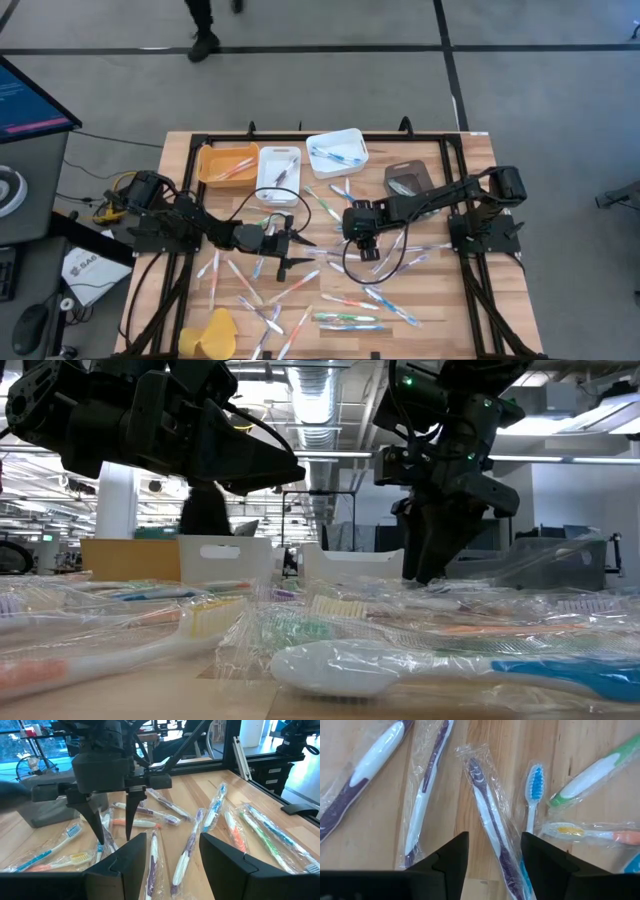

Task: Pick & Place Toothbrushes
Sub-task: Put the purple toothbrush into the left white bin

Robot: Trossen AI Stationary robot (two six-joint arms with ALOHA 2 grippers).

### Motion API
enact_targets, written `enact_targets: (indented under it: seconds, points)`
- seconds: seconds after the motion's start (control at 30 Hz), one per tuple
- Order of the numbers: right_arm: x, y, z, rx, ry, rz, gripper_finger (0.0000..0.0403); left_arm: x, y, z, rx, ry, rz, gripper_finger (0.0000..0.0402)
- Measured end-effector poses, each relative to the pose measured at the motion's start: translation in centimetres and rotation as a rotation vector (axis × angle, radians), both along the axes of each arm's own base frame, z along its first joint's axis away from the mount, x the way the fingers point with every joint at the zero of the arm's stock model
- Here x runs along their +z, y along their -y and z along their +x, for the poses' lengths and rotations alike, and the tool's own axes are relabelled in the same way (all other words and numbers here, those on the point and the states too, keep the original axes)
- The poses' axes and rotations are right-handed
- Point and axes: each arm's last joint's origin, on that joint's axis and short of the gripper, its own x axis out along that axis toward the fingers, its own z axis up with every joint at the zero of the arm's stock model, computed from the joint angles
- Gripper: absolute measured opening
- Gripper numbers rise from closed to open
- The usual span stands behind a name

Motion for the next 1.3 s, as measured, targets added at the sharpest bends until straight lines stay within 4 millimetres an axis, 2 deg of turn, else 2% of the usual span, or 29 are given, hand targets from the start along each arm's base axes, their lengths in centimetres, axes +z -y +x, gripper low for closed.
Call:
enact_targets:
  seconds: [0.1,0.37,0.53,0.67,0.9,1.07,1.3]
  points:
    - [0.0,0.0,0.0,0.000,-0.001,0.000,0.0177,0.0,0.0,0.0,0.000,0.000,0.000,0.0176]
    - [-3.0,0.1,1.0,-0.001,-0.054,-0.002,0.0174,0.0,0.0,0.0,0.000,0.000,0.000,0.0176]
    - [-3.7,0.4,1.0,-0.008,-0.087,0.004,0.0163,0.0,0.0,0.0,0.000,0.000,0.000,0.0176]
    - [-3.5,0.4,0.9,-0.008,-0.080,0.008,0.0131,0.0,0.0,0.0,0.000,0.000,0.000,0.0176]
    - [-3.4,0.4,0.9,0.006,-0.079,-0.008,0.0020,0.0,0.0,0.0,0.000,0.000,0.000,0.0176]
    - [-3.1,0.2,1.0,0.001,-0.091,-0.049,0.0017,0.0,0.0,0.0,0.000,0.000,0.000,0.0176]
    - [-1.0,-1.1,1.6,0.023,-0.177,-0.137,0.0011,0.0,0.0,0.0,0.000,0.000,0.000,0.0176]
